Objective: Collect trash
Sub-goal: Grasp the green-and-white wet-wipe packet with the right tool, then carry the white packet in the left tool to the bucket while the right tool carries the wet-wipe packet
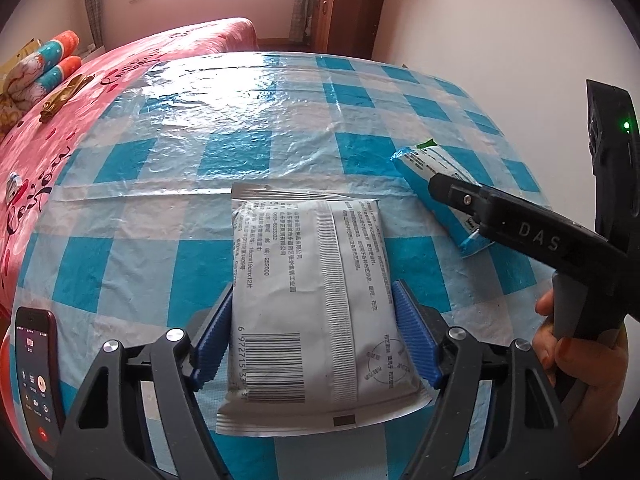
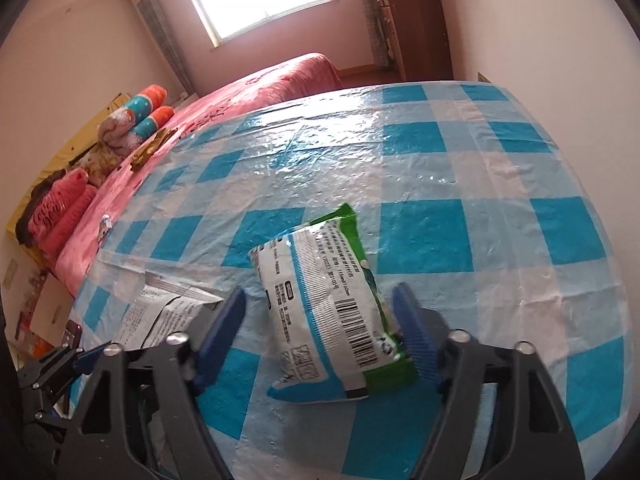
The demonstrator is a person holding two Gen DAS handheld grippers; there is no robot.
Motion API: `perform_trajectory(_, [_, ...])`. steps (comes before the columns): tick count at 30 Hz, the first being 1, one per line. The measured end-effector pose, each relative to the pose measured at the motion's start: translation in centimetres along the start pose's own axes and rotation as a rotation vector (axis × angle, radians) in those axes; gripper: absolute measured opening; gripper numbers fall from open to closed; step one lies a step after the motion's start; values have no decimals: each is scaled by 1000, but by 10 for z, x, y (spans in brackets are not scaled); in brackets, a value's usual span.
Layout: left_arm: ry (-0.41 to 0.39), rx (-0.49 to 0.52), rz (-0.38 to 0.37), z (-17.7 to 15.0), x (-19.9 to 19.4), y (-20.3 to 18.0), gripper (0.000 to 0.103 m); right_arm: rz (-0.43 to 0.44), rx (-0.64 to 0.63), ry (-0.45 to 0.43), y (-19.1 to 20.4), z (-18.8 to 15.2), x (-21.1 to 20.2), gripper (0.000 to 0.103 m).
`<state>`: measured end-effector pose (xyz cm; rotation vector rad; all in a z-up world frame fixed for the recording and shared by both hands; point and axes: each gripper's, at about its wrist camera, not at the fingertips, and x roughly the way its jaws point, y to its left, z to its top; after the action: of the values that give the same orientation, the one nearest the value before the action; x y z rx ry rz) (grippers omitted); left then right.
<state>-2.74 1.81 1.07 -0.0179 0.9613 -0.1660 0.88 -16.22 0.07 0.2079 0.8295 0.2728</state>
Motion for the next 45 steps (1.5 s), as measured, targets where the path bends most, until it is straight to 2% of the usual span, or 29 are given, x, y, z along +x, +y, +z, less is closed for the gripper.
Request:
perform_trajectory(3, [-2,-13,8,0,-1,3,75,-6,-13,4,2,0,1,57])
perform_trajectory(10, [-30,-32,17,1,-11,14,75,11,-15,0,0,-1,0,55])
perform_trajectory(18, [-53,-28,24,-1,-21,23,75,23,-46,-15,7,-1,-4,45])
perform_trajectory(27, [-83,-29,34,-2,-34,33,75,19,-62,-26,11,-3,-7,38])
perform_trajectory(36, [-101,-53,35,-5,-43,52,75,-2,-68,-50,14,-5,-13,36])
perform_trajectory(45, [-126,-57,40,-7,-52,63,75,13,-21,-68,16,-14,-23,35])
